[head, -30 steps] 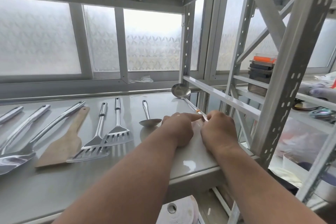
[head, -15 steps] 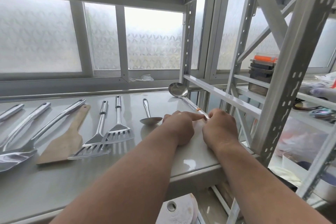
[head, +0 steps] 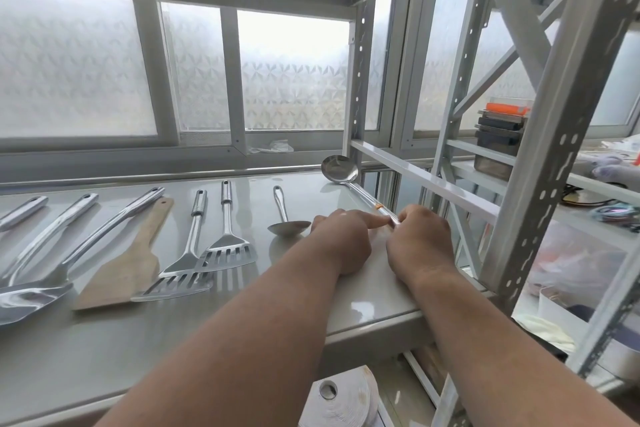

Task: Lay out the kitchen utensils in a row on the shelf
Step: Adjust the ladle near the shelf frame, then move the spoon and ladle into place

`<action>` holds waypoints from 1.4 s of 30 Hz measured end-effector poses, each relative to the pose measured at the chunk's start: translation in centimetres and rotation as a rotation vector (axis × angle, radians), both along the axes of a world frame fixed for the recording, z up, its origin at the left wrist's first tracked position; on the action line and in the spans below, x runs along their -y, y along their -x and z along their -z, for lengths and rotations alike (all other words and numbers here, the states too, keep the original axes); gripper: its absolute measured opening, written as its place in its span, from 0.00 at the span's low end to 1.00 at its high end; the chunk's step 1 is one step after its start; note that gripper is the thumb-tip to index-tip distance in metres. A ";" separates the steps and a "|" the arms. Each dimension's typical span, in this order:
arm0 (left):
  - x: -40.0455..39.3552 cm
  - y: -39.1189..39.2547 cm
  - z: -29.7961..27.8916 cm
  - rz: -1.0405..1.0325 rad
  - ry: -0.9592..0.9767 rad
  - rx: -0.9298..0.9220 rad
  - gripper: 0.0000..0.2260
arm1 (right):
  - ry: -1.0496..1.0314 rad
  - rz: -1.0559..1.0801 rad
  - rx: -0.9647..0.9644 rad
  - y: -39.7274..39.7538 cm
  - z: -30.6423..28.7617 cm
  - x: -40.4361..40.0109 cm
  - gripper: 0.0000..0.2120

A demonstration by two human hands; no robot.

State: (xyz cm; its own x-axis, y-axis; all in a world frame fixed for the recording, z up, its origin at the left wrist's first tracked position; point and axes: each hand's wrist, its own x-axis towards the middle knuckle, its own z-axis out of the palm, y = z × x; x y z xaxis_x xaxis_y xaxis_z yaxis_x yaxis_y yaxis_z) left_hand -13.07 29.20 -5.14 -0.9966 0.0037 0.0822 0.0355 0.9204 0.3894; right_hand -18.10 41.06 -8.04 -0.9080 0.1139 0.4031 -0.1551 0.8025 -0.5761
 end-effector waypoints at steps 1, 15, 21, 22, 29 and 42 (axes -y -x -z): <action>0.0 0.0 0.0 0.001 -0.004 0.000 0.33 | 0.002 0.001 0.005 0.0 0.0 0.0 0.10; 0.6 -0.2 1.5 -0.091 -0.112 -0.077 0.31 | 0.080 -0.004 0.084 -1.5 -0.7 -0.3 0.19; 5.8 -2.1 -0.3 -0.077 0.163 -0.317 0.28 | 0.130 -0.088 -0.091 -2.8 -0.7 -0.3 0.18; 7.1 -2.4 -0.7 -0.089 0.223 -0.315 0.25 | 0.127 -0.110 -0.158 -2.9 -0.7 -0.1 0.18; 10.8 -4.4 -0.7 -0.190 0.257 -0.144 0.11 | -0.016 -0.295 -0.430 -3.5 -0.3 0.4 0.17; 14.4 -4.6 -3.2 -0.092 -0.709 -0.602 0.16 | 0.073 -0.617 -0.143 -2.7 -2.8 9.7 0.31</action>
State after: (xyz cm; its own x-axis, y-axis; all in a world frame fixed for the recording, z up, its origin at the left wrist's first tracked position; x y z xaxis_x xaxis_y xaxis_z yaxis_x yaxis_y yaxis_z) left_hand -8.52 14.75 -1.90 -0.7795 -0.3215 0.5376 0.3528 0.4839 0.8008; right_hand -15.42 31.36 -5.28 -0.7528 -0.3813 0.5366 -0.6561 0.5004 -0.5649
